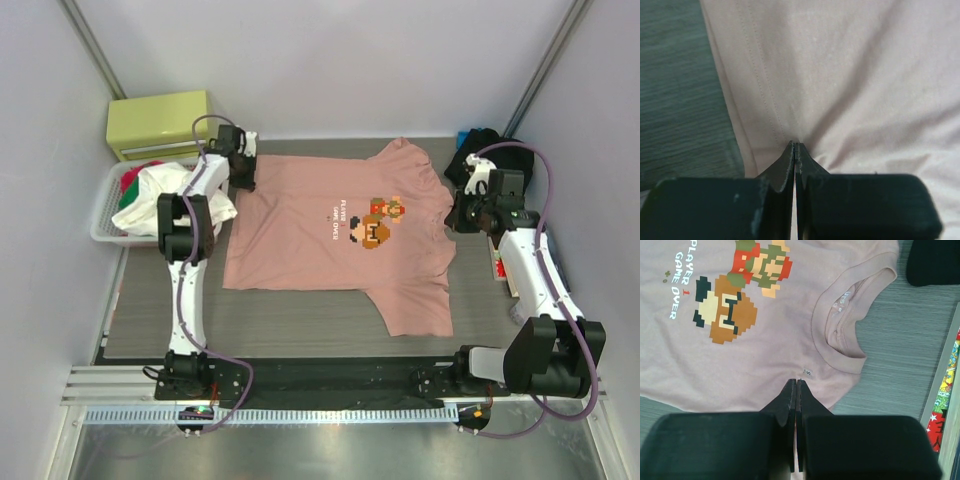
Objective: Fold and stack the t-shirts
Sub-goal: Flatten out the tshirt
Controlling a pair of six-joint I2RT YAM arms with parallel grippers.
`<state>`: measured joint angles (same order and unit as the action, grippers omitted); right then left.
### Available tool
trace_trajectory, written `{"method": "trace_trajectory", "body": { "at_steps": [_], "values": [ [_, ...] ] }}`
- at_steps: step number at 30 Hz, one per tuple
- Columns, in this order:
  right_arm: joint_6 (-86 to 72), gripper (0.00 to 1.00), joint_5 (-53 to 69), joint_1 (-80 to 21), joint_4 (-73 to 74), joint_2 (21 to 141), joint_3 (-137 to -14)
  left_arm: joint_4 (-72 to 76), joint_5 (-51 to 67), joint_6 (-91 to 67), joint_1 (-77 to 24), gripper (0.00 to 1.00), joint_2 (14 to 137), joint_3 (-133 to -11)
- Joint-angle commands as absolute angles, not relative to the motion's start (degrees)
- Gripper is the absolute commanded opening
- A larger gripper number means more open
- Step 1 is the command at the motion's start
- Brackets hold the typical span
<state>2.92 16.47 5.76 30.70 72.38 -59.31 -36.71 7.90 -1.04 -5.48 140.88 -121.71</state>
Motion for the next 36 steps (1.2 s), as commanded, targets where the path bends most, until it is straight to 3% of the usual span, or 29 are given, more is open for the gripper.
{"method": "trace_trajectory", "body": {
  "at_steps": [1,15,27,36],
  "values": [
    [3.34,0.01,17.49,5.98,27.77,72.07,-58.27,-37.8,10.54,1.56,-2.46,0.0,135.54,-115.93],
    [3.78,0.01,18.63,5.98,28.21,69.87,-57.04,-34.91,9.59,5.62,-3.16,0.0,125.77,-109.78],
    [4.48,0.01,19.16,5.98,27.87,69.26,-55.9,-35.69,7.38,5.54,-2.11,0.0,130.96,-114.7],
    [6.24,0.01,14.15,5.1,15.75,71.19,-45.18,-18.81,15.38,-1.49,-2.28,0.0,114.11,-100.9]
  ]
}}
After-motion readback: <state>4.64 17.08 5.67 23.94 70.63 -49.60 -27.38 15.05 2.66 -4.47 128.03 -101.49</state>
